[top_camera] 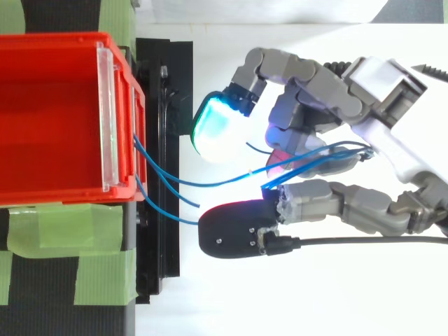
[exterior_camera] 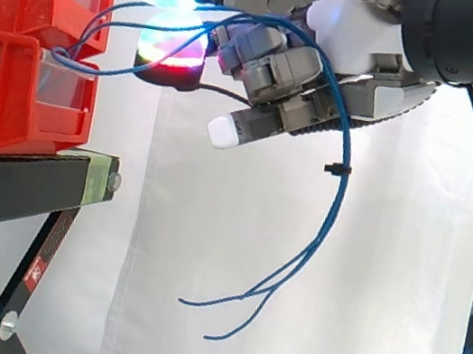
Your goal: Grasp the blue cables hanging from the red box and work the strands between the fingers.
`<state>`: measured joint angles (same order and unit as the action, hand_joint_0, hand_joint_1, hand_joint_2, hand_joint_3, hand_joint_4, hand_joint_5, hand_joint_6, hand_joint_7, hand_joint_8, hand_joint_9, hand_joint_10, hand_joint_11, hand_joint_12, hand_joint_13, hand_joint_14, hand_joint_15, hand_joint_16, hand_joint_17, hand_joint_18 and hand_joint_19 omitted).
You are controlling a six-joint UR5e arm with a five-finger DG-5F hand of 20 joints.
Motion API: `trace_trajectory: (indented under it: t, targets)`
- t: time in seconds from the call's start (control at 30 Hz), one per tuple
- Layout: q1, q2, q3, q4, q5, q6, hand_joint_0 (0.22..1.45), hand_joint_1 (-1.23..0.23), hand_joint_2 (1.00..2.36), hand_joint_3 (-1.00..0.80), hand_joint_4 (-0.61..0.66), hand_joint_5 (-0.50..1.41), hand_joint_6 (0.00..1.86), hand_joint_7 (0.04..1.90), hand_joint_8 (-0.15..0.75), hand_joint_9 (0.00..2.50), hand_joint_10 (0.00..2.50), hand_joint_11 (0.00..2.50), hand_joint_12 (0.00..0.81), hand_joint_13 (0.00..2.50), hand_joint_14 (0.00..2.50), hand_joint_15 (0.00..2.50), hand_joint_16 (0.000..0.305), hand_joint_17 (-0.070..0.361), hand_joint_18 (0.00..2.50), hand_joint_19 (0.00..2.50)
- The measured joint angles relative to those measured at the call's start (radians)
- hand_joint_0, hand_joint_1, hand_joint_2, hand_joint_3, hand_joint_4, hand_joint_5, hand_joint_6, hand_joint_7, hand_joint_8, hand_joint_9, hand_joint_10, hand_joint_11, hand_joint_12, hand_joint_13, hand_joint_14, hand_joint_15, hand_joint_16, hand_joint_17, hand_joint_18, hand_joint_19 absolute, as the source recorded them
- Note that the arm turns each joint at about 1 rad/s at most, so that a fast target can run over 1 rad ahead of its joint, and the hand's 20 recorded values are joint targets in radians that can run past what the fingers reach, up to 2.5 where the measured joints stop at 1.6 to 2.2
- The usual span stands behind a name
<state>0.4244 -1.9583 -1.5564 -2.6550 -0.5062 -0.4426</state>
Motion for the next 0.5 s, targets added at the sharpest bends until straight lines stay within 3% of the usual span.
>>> trace_trajectory:
  t: [0.13,0.5]
  targets:
    - [0.005,0.000,0.000,-0.010,0.000,-0.009,0.83,-0.80,1.01,-0.80,0.30,-0.04,0.42,1.32,0.503,0.27,2.50,2.50,0.573,0.79,2.50,1.65,0.066,0.147,1.07,0.57]
    - [0.019,0.001,0.001,-0.008,0.000,-0.018,0.90,-0.76,1.02,-0.58,0.30,-0.02,0.48,1.29,0.502,0.30,2.50,2.50,0.573,0.82,2.50,1.63,0.063,0.142,1.09,0.63]
